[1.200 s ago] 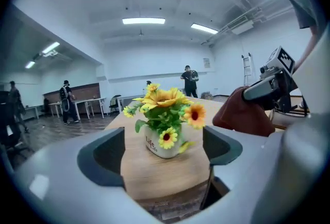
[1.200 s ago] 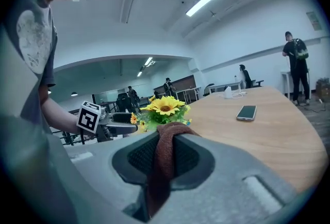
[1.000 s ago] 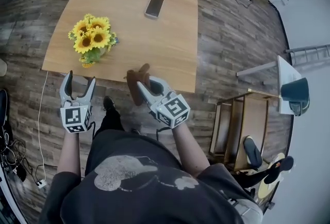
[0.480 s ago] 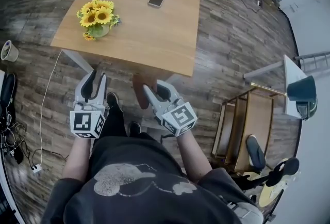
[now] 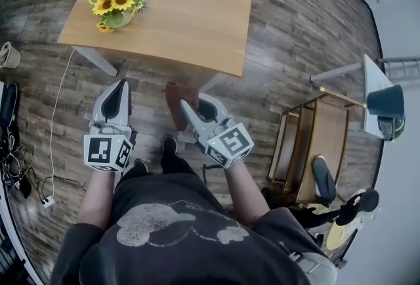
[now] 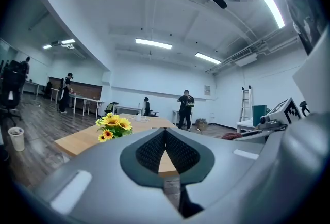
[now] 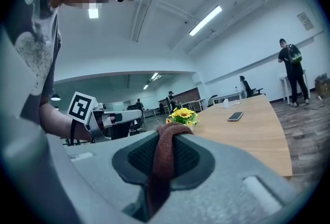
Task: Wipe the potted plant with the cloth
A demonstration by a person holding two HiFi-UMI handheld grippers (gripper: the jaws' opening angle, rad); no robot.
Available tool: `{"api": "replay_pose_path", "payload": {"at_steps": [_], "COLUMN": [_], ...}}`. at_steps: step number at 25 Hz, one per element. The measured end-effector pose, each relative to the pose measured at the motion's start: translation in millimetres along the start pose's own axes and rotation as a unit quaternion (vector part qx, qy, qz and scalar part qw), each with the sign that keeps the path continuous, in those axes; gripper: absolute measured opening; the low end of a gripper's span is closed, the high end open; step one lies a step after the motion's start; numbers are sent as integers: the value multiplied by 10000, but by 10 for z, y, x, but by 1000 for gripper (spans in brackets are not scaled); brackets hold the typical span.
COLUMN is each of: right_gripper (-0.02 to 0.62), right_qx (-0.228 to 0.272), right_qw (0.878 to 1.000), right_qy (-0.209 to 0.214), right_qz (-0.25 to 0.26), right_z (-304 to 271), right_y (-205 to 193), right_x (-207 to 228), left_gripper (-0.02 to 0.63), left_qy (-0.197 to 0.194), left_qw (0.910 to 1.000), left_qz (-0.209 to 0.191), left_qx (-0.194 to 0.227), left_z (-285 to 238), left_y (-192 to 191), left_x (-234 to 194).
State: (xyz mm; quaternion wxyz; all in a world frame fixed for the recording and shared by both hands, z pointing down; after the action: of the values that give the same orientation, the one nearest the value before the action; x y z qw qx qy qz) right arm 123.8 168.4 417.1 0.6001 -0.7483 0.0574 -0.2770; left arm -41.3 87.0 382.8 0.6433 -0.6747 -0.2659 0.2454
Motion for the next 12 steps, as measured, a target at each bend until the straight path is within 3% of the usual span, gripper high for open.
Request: {"api": "replay_pose_path", "payload": {"at_steps": [8, 12], "right_gripper": [43, 43], "right_qx": [-265, -51], "right_qw": [9988, 9993], "right_qy": [-79, -113], "right_qz": [396, 365], "right_z": [-118, -132], "right_y": [-139, -157], "right_x": [-342, -711], "left_gripper": [18, 18], "left_qy": [-222, -304], "left_qw": [9995, 9989], "left_qz": [122, 189], "left_qx": [-211, -309], "left_z": [333, 728], "left_y": [-177, -265], "left_x": [-56, -150]}}
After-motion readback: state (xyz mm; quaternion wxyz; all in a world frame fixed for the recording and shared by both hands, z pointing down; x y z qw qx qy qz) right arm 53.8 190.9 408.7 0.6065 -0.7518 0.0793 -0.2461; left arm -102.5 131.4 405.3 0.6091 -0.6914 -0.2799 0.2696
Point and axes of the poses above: the fingertips, and each gripper's own axes: z backward along the fingers, x to its right, y out of its top, the point moved 4 cm from there along z, backward along the fingers, and after that the axes turned 8 degrees about -z, right-handed, at the moved point
